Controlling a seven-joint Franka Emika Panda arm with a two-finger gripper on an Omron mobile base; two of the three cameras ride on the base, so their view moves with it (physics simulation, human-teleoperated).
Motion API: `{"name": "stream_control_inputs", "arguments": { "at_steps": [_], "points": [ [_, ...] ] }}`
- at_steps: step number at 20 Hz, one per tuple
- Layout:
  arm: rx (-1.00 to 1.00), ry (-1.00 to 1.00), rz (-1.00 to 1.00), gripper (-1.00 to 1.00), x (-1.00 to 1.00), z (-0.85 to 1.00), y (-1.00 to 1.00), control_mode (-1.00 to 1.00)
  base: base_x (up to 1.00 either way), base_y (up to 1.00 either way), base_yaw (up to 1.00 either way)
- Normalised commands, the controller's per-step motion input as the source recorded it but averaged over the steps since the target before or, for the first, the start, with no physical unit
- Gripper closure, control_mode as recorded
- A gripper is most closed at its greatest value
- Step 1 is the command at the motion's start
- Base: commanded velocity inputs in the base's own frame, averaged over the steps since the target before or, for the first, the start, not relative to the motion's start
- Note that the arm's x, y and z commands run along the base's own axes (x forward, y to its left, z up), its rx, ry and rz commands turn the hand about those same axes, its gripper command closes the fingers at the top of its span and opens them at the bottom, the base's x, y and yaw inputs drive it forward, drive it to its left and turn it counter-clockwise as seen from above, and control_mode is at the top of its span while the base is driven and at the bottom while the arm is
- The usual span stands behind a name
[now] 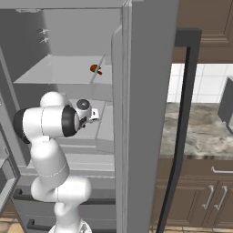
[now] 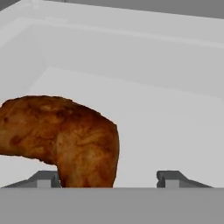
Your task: Place one cucumber and one chicken drumstick in each tupperware on the nearby counter, to pack two identical lunches.
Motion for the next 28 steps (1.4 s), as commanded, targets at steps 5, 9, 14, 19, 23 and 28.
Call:
{"name": "stream_control_inputs", "arguments": {
  "at_steps": [5, 9, 14, 19, 23, 28],
  "points": [
    [-0.03, -0.02, 0.0, 1.0, -0.09, -0.35, 0.08, -1.0, 0.0, 0.0, 0.0],
    [-0.03, -0.02, 0.0, 1.0, -0.14, -0.32, 0.05, -1.0, 0.0, 0.0, 0.0],
    [0.0, 0.0, -0.01, 1.0, -0.42, -0.16, -0.07, -1.0, 0.0, 0.0, 0.0],
    [0.0, -0.01, -0.05, 1.0, -0.95, 0.05, -0.38, -1.0, 0.0, 0.0, 0.0],
    [0.0, -0.01, -0.01, 1.0, -0.85, 0.66, -0.28, -1.0, 0.0, 0.0, 0.0],
    [-0.01, 0.01, 0.0, 1.0, -0.73, 1.0, -0.16, -1.0, 0.0, 0.0, 0.0]
  ]
}}
